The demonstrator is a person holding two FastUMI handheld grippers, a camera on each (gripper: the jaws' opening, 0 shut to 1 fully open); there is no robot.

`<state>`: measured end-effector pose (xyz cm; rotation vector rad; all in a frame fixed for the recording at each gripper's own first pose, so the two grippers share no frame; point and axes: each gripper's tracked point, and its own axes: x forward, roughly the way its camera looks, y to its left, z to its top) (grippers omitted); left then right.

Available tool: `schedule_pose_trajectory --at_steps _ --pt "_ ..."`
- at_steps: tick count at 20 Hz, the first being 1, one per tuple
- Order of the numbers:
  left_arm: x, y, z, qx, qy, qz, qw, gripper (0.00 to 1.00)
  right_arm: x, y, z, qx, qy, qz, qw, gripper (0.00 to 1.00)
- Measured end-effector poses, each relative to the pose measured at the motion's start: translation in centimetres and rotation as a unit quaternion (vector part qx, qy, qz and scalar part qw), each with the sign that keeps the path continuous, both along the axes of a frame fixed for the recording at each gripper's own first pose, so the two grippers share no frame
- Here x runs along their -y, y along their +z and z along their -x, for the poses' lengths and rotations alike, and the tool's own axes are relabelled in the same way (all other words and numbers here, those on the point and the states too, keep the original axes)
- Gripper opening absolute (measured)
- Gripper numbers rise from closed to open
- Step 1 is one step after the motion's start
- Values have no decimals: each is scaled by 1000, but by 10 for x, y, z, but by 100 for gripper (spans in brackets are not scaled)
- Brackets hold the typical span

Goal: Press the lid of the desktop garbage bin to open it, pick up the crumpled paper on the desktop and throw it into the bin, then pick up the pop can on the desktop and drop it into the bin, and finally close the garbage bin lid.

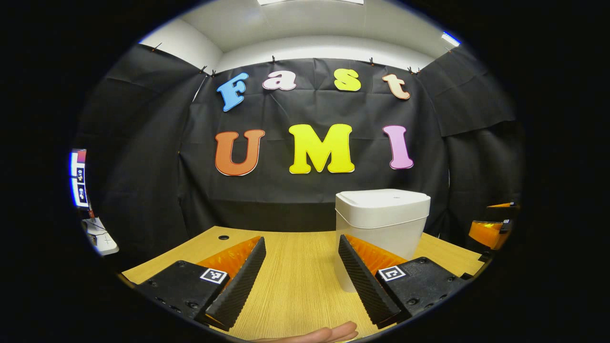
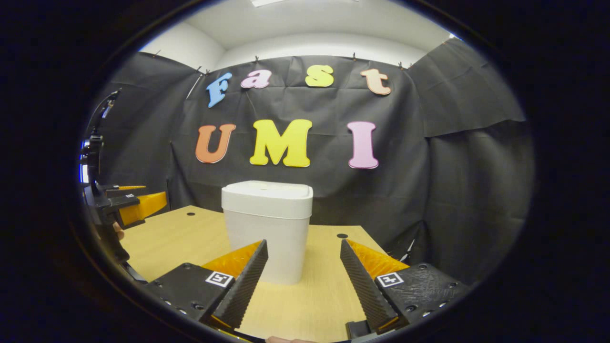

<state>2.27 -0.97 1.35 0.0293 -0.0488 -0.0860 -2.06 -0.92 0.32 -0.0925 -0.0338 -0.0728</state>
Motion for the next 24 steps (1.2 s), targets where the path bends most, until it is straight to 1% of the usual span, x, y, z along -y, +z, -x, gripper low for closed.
schedule_pose_trajectory --at_steps 3,5,10,15,17,21,23,24 --pt "0 -1 -1 -2 -2 1 1000 100 2 -4 -3 -4 -4 1 1000 93" --pt "0 -3 -2 -5 -1 2 1000 99 4 -3 -3 -6 -5 -2 1000 93" --pt "-1 -4 -3 -7 1 4 1000 100 7 3 -2 6 -12 3 1000 93" --pt "2 -4 -2 -10 -2 5 1000 99 8 4 1 9 -13 7 1000 93" --pt "5 -3 -2 -6 -8 5 1000 99 6 3 1 9 -12 11 1000 93" --pt "4 -5 -2 -9 -7 4 1000 99 2 1 -1 6 -6 7 1000 94" --pt "3 -5 -3 -10 -6 4 1000 100 2 -2 -1 2 -7 9 1000 94" --pt "3 -6 -3 -10 -5 4 1000 99 2 -1 -2 2 -8 10 1000 93"
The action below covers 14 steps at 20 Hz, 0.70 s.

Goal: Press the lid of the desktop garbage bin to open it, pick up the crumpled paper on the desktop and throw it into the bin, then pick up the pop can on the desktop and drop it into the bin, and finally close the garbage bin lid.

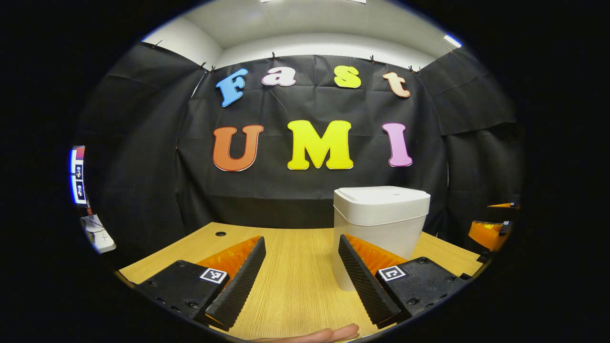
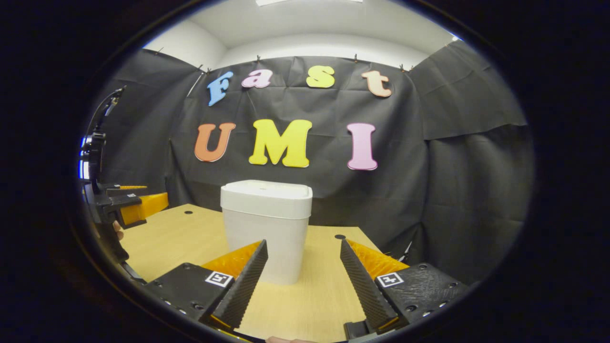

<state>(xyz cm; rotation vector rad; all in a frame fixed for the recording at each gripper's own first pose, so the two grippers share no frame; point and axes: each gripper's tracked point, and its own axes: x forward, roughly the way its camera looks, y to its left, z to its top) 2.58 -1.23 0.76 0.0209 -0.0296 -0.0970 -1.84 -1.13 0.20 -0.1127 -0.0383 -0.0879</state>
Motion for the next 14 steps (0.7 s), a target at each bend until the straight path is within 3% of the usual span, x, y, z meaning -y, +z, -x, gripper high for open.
schedule_pose_trajectory --at_steps 14 --pt "3 -3 -1 -5 -3 -1 1000 99 1 -9 -4 -12 6 -14 1000 95"
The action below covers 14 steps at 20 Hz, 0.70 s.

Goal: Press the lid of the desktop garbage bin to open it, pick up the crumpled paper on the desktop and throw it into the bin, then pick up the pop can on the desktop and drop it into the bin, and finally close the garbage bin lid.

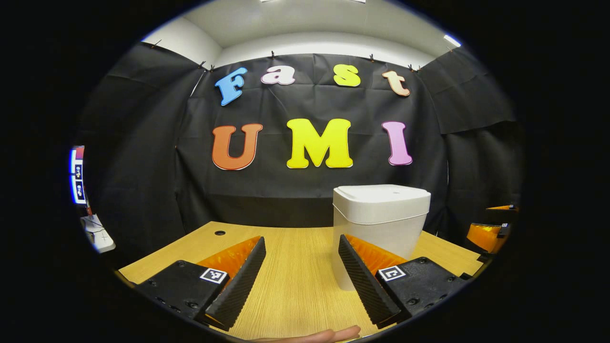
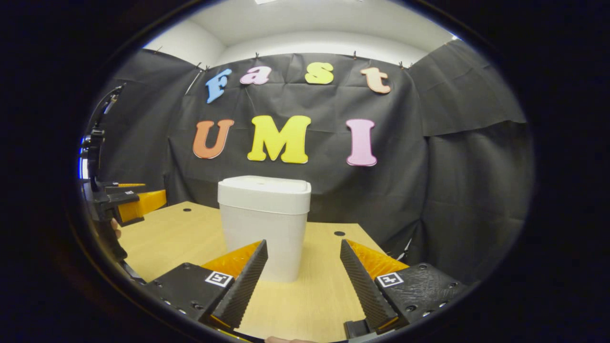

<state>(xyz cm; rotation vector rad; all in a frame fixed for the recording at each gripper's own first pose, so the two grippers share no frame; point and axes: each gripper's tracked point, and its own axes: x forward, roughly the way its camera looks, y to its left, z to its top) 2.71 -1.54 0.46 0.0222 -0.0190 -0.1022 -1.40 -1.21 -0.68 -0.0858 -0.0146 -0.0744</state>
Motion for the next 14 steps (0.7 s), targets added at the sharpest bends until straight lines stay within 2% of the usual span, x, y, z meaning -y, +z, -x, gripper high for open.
schedule_pose_trajectory --at_steps 14 --pt "0 -2 -3 -3 2 -4 1000 99 1 -12 -4 -15 -1 1 1000 94"
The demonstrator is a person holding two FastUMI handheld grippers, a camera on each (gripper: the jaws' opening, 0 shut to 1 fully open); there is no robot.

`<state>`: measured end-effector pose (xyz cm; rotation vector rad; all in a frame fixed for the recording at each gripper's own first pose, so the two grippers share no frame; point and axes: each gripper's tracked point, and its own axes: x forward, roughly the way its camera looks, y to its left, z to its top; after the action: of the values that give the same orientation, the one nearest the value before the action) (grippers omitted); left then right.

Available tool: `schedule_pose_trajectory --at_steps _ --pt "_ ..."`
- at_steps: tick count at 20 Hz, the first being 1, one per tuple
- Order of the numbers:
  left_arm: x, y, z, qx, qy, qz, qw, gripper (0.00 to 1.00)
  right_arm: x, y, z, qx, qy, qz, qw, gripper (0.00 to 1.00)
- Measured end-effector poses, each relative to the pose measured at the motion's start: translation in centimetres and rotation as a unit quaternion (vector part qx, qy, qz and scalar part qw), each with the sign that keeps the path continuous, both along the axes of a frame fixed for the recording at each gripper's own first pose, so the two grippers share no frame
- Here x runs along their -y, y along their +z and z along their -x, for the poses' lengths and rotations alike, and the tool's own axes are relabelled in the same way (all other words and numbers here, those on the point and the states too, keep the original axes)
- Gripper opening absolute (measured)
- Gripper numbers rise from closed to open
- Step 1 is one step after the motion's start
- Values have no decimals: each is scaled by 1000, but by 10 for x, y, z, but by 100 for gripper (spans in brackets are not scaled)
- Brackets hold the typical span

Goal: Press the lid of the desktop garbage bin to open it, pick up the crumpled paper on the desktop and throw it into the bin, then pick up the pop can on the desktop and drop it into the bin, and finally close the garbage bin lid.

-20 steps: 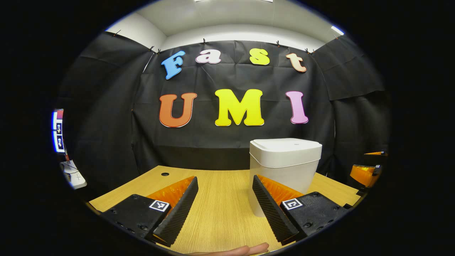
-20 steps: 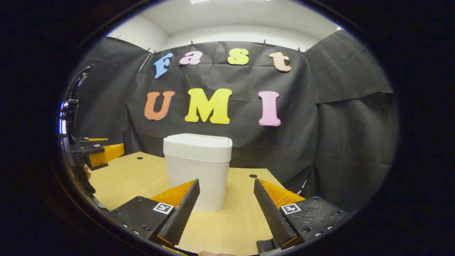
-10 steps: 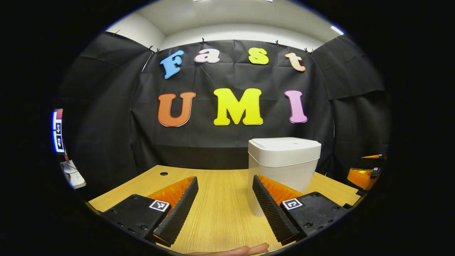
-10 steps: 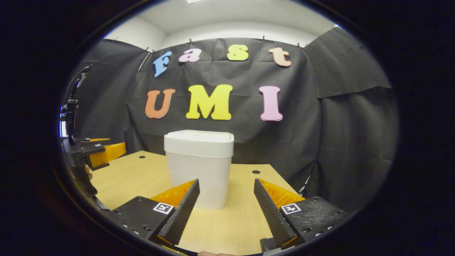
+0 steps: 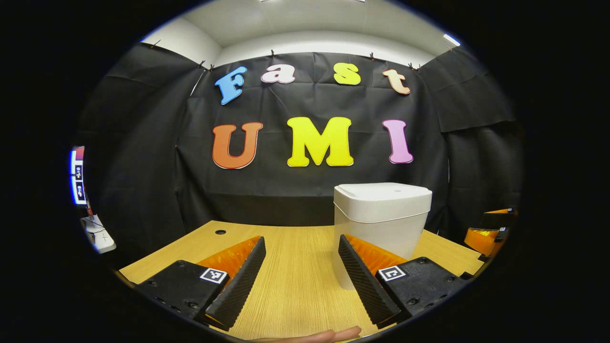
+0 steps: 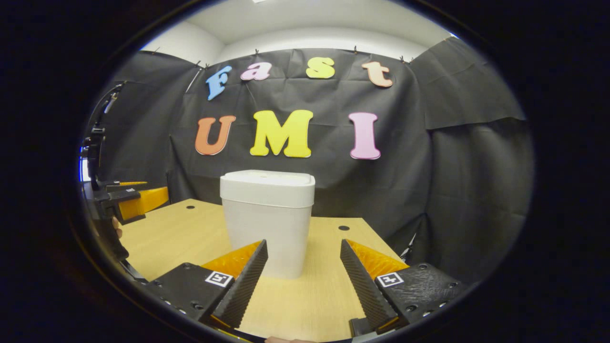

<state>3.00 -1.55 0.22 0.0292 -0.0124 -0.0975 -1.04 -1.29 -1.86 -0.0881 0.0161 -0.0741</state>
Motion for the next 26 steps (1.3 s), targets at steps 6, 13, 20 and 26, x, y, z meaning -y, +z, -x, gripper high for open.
schedule_pose_trajectory --at_steps 6,13,20,26 --pt "1 -3 -1 -5 -1 -1 1000 99 -1 -3 -2 -8 7 -11 1000 93" --pt "-3 2 2 3 4 -3 1000 99 -1 12 4 5 3 -16 1000 93" --pt "8 -3 1 -6 -16 0 1000 99 1 -3 -4 -9 4 -19 1000 93" --pt "3 -1 1 -3 -10 1 1000 99 -6 -4 -4 -16 17 -28 999 93"
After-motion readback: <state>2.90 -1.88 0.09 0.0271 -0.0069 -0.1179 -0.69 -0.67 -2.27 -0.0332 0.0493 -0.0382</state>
